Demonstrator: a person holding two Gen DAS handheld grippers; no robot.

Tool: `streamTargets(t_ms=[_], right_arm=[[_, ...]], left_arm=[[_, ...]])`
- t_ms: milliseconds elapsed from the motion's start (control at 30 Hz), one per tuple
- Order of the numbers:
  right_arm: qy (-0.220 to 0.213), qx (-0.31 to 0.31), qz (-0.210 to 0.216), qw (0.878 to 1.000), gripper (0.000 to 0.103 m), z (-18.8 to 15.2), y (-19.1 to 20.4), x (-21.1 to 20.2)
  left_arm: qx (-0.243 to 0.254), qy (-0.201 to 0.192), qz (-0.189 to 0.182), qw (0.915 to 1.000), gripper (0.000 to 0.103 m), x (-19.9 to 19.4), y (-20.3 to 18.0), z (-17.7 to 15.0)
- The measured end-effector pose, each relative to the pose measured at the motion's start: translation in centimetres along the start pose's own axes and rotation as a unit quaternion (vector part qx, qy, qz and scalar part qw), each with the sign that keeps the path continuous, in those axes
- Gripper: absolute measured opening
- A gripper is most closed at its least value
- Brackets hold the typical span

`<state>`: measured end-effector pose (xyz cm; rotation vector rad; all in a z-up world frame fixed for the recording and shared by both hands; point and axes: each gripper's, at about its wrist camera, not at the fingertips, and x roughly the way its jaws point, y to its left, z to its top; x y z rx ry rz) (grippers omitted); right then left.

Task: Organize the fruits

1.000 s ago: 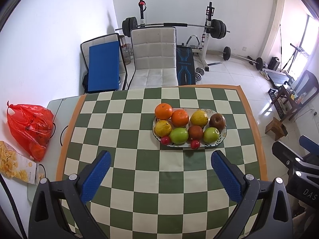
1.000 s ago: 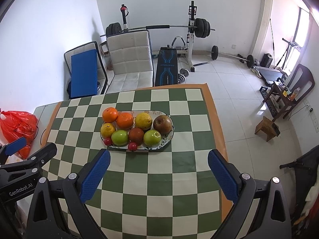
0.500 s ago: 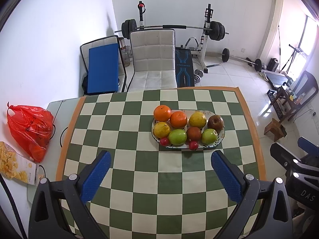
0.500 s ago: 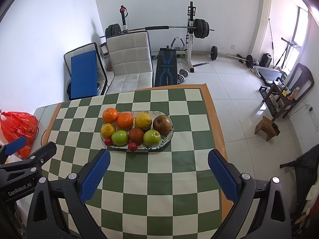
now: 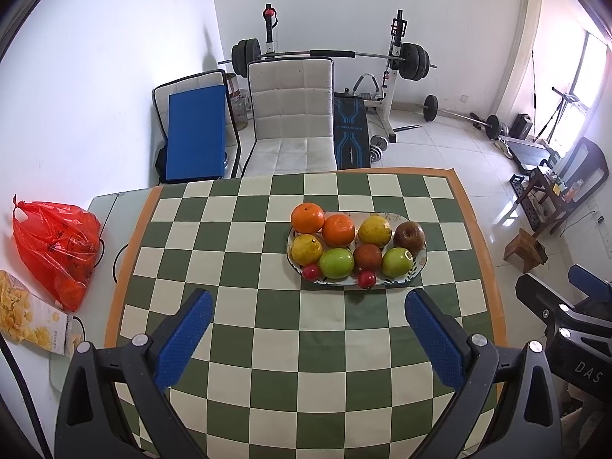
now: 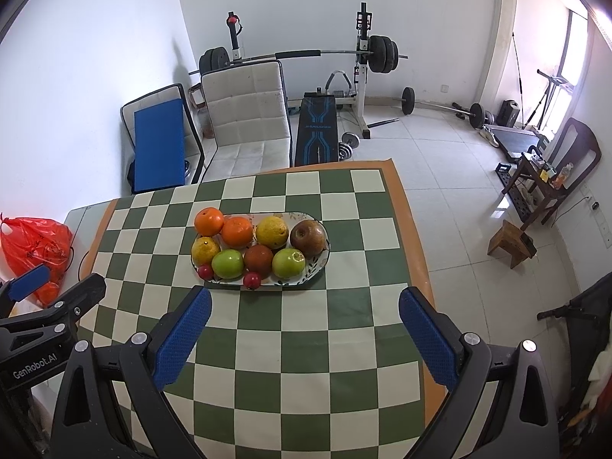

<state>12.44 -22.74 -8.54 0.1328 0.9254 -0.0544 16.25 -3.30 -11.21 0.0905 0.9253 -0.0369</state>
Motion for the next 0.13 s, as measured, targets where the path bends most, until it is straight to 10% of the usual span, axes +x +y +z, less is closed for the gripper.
streamTargets(t_ms=[133], right_arm=[[-0.001, 0.001, -0.002, 1.000, 0.100, -0.12, -0.17, -0.22]], left_arm=[[0.001, -0.006, -0.002, 1.0000, 0.103, -0.33, -0.07, -0.07]])
